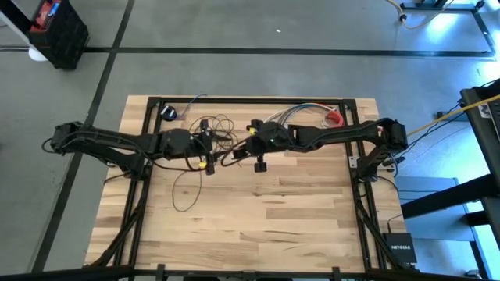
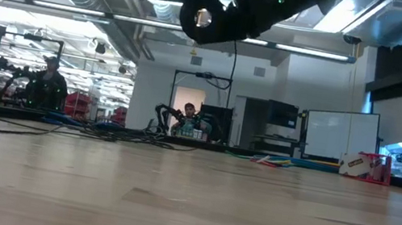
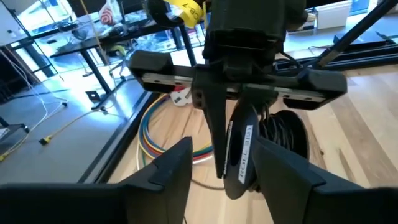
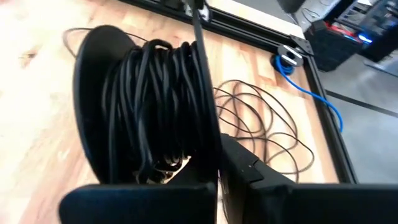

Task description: Coiling cords

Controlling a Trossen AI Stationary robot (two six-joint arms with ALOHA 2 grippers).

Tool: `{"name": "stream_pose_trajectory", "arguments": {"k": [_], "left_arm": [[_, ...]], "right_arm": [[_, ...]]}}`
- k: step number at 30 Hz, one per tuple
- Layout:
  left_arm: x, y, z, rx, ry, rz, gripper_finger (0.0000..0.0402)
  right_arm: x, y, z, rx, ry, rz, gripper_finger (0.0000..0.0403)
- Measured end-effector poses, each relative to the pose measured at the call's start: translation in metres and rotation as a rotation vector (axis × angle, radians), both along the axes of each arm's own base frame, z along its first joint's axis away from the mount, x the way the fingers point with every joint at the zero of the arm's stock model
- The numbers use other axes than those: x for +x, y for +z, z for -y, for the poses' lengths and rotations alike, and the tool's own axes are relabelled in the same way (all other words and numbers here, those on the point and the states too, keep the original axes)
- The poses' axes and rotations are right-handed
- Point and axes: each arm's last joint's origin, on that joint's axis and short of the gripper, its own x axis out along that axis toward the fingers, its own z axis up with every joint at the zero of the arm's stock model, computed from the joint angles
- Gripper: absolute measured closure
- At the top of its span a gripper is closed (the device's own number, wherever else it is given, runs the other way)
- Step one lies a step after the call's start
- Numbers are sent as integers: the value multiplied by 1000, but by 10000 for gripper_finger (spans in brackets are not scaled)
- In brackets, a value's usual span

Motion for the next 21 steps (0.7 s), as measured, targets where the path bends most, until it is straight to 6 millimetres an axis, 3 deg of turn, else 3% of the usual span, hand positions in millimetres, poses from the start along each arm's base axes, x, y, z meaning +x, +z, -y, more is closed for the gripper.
{"name": "stream_pose_trajectory", "arguments": {"k": [8,21], "left_arm": [[-1,1,5,19,-25,-6,272],[-2,0,5,28,-23,-14,274]], "right_arm": [[1,0,1,-23,-35,10,400],[1,3,6,-57,-114,22,400]]}}
